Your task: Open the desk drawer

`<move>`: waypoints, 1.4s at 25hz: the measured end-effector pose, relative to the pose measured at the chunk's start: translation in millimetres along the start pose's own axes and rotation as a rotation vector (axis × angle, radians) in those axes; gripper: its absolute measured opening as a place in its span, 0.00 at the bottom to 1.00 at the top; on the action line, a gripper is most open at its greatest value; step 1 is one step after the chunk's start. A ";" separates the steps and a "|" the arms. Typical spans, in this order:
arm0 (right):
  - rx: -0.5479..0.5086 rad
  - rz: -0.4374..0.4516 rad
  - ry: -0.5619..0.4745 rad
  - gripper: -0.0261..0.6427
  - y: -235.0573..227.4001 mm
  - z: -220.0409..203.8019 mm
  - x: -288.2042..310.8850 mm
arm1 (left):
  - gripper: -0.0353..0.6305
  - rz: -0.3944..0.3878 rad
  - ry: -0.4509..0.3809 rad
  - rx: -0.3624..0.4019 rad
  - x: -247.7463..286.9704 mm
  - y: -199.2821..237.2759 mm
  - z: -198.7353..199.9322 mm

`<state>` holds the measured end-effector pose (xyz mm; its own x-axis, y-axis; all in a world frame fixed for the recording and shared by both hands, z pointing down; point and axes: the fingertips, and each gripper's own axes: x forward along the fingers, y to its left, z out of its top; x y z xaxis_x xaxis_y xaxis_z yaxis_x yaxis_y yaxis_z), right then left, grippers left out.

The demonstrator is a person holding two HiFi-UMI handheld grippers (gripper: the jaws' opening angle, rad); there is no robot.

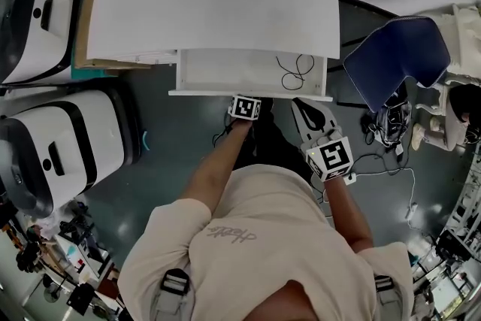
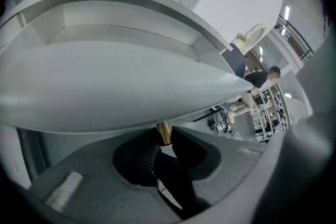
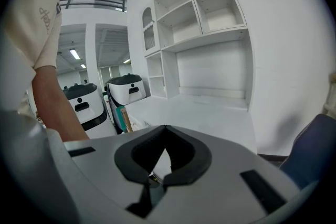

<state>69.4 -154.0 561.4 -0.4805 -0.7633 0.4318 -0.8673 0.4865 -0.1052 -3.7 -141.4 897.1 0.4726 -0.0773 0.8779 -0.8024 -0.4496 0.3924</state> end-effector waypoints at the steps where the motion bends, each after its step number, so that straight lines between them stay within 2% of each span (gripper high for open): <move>1: 0.004 -0.012 0.003 0.04 3.2 -2.2 -3.6 | 0.18 -0.003 0.001 0.004 -0.3 -1.1 -3.1; 11: 0.038 -0.099 0.012 0.04 30.6 -16.9 -39.2 | 0.18 -0.008 -0.002 0.051 -6.4 -8.0 -25.1; 15: 0.056 -0.106 0.002 0.04 35.3 -23.7 -51.0 | 0.19 -0.013 0.024 0.062 -6.5 -13.7 -39.3; 22: 0.072 -0.072 -0.002 0.04 32.4 -37.8 -72.6 | 0.19 0.022 0.041 0.035 -10.0 -18.3 -59.8; 27: 0.063 -0.012 -0.004 0.04 22.1 -49.0 -87.3 | 0.19 0.073 0.026 0.037 -9.9 -23.9 -61.3; 29: 0.063 0.013 0.000 0.04 21.5 -55.5 -91.6 | 0.18 0.054 0.055 -0.006 -8.0 -32.4 -71.2; 35: 0.053 0.068 -0.005 0.04 17.6 -65.8 -97.1 | 0.19 0.109 0.016 0.008 -8.0 -19.2 -64.9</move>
<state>109.4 -43.3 576.5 -0.5388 -0.7315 0.4179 -0.8384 0.5140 -0.1814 -15.6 -74.4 900.4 0.3766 -0.1121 0.9196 -0.8457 -0.4466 0.2919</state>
